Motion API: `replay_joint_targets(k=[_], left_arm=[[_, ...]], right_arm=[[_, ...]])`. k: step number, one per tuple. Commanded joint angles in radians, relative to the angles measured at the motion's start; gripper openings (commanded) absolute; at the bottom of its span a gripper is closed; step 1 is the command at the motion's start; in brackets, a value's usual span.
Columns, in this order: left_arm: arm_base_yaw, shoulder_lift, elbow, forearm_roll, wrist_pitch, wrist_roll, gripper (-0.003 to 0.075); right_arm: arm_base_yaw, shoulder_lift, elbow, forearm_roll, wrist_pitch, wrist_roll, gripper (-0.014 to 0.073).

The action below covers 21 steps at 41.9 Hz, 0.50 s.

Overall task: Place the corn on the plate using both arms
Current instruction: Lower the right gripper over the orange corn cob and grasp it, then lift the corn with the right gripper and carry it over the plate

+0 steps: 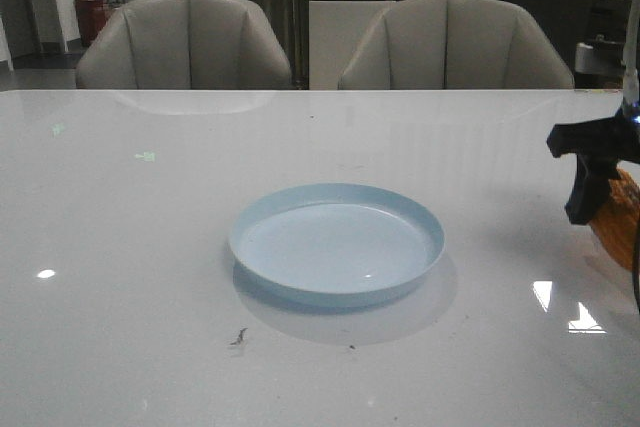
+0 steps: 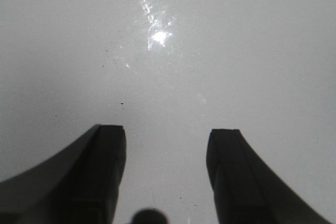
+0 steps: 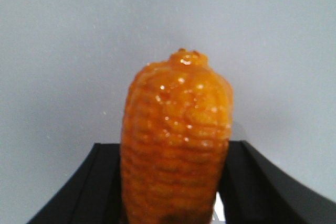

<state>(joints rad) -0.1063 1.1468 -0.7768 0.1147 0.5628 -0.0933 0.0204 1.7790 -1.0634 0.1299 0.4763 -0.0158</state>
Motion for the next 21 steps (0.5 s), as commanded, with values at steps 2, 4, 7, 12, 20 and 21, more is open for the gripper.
replay_joint_targets(k=[2, 4, 7, 12, 20, 21], left_arm=[[0.002, -0.024, -0.027, -0.006, -0.060, -0.012, 0.0407], [0.002, -0.024, -0.027, -0.006, -0.060, -0.012, 0.0407], [0.002, -0.024, -0.027, -0.006, -0.062, -0.012, 0.0407], [0.002, -0.024, -0.027, -0.006, -0.062, -0.012, 0.0407], [0.002, -0.024, -0.027, -0.006, -0.062, -0.012, 0.0407], [0.002, -0.024, -0.027, -0.009, -0.062, -0.012, 0.0407]], right_arm=[[0.040, -0.045, -0.136, -0.005, 0.034, -0.002, 0.0268], [0.067, -0.045, -0.188, -0.005, 0.057, -0.003, 0.0268], [0.111, -0.045, -0.250, -0.005, 0.077, -0.014, 0.0268], [0.200, -0.045, -0.352, -0.005, 0.084, -0.021, 0.0268], [0.347, -0.033, -0.426, -0.005, 0.028, -0.021, 0.0268], [0.361, -0.027, -0.430, -0.005, 0.023, -0.021, 0.0268]])
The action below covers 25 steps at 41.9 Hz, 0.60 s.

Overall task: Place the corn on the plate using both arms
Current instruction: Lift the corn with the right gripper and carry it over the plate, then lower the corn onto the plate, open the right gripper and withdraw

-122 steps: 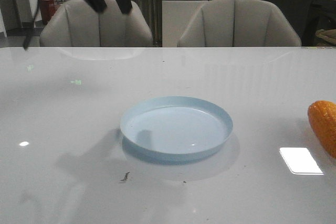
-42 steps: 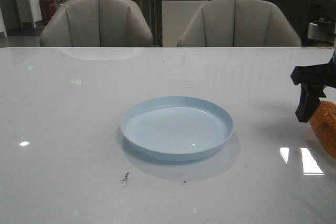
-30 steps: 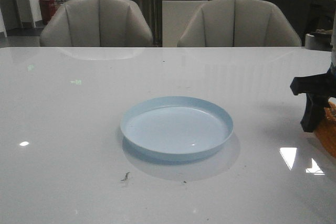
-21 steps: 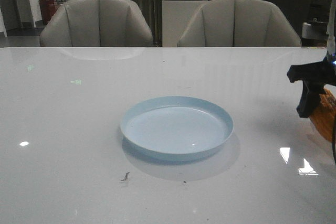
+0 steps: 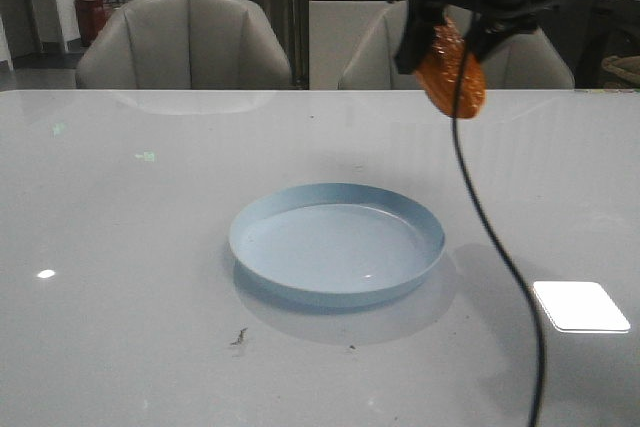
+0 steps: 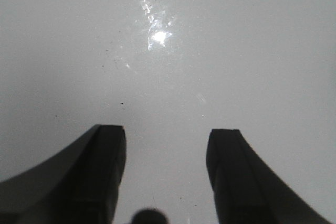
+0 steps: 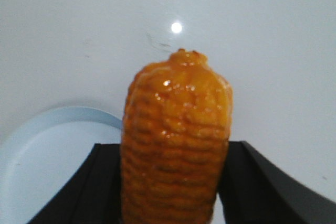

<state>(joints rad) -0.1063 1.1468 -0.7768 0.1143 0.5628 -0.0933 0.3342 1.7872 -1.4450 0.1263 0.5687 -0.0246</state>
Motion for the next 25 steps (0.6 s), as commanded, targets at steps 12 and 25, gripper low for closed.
replay_joint_targets(k=[12, 25], left_arm=[[0.002, -0.024, -0.027, -0.023, -0.062, -0.012, 0.0407], [0.002, -0.024, -0.027, -0.023, -0.062, -0.012, 0.0407]], right_arm=[[0.162, 0.094, -0.054, -0.001, -0.036, -0.012, 0.0268], [0.169, 0.215, -0.054, 0.005, 0.017, -0.012, 0.0545]])
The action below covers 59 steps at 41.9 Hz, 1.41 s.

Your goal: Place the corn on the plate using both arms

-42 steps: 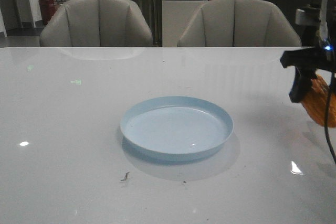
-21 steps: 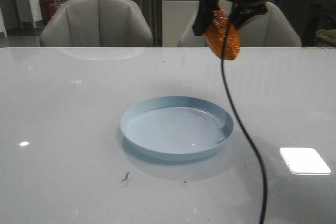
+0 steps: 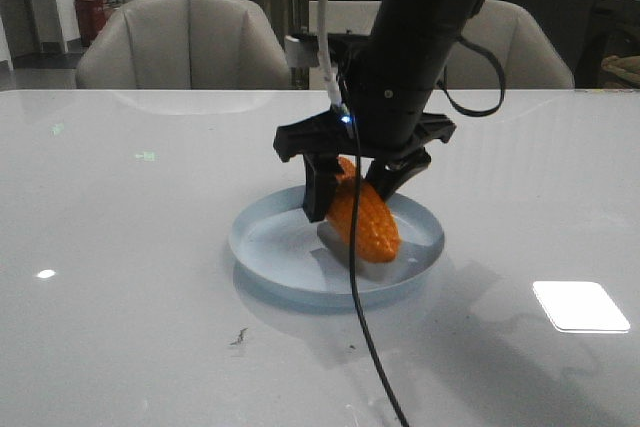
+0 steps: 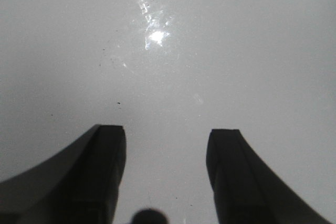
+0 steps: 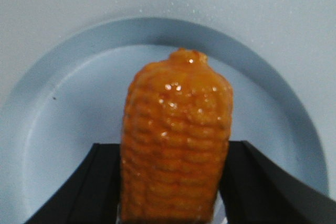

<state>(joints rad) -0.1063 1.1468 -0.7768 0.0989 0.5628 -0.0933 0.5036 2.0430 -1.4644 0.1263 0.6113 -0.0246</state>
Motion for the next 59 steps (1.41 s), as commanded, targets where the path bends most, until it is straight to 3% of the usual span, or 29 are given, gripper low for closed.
replay_joint_targets(k=[1, 19, 24, 33, 40, 47, 59], left_arm=[[0.002, -0.024, -0.027, -0.008, -0.062, -0.012, 0.0407], [0.002, -0.024, -0.027, -0.008, -0.062, -0.012, 0.0407], [0.002, -0.024, -0.027, -0.008, -0.064, -0.012, 0.0407], [0.002, -0.024, -0.027, -0.008, -0.081, -0.012, 0.0407], [0.002, -0.024, -0.027, -0.008, -0.121, -0.012, 0.0407], [0.002, -0.024, -0.027, -0.008, -0.144, -0.012, 0.0407], [0.002, -0.024, -0.027, -0.008, -0.146, -0.012, 0.0407]], right_arm=[[0.000, -0.037, -0.035, 0.009, -0.028, -0.012, 0.0565], [-0.021, -0.119, -0.184, 0.028, 0.053, -0.007, 0.0582], [-0.080, -0.210, -0.217, 0.031, 0.064, -0.002, 0.0582], [-0.276, -0.406, -0.180, 0.031, 0.156, -0.005, 0.0582], [-0.437, -0.577, -0.020, 0.031, 0.179, -0.077, 0.0580], [-0.597, -0.783, 0.249, 0.041, 0.083, -0.077, 0.0580], [-0.663, -1.043, 0.610, 0.040, 0.045, -0.100, 0.0580]])
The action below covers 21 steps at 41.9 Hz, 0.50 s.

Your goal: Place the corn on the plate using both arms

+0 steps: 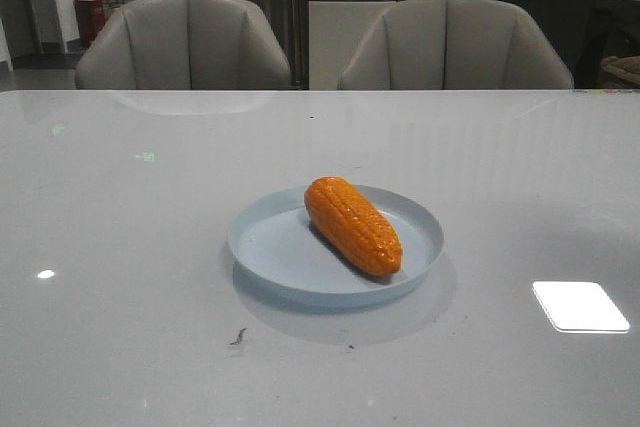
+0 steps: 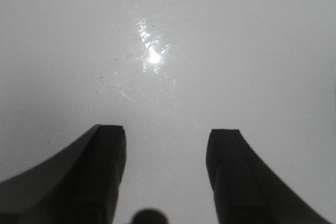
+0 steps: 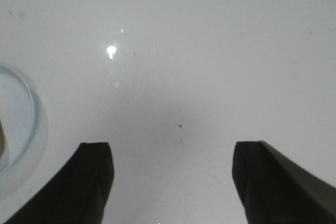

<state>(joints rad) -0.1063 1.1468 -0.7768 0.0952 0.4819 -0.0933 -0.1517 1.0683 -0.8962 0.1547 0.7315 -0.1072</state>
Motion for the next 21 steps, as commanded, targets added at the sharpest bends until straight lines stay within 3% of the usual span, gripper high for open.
replay_joint_targets(k=[1, 21], left_arm=[[0.002, -0.024, -0.027, -0.004, -0.063, -0.012, 0.0407], [0.002, -0.024, -0.027, -0.004, -0.094, -0.012, 0.0384]], right_arm=[[-0.007, -0.083, 0.062, 0.012, -0.077, -0.018, 0.0580], [-0.007, -0.117, 0.097, 0.013, -0.007, -0.018, 0.0580]])
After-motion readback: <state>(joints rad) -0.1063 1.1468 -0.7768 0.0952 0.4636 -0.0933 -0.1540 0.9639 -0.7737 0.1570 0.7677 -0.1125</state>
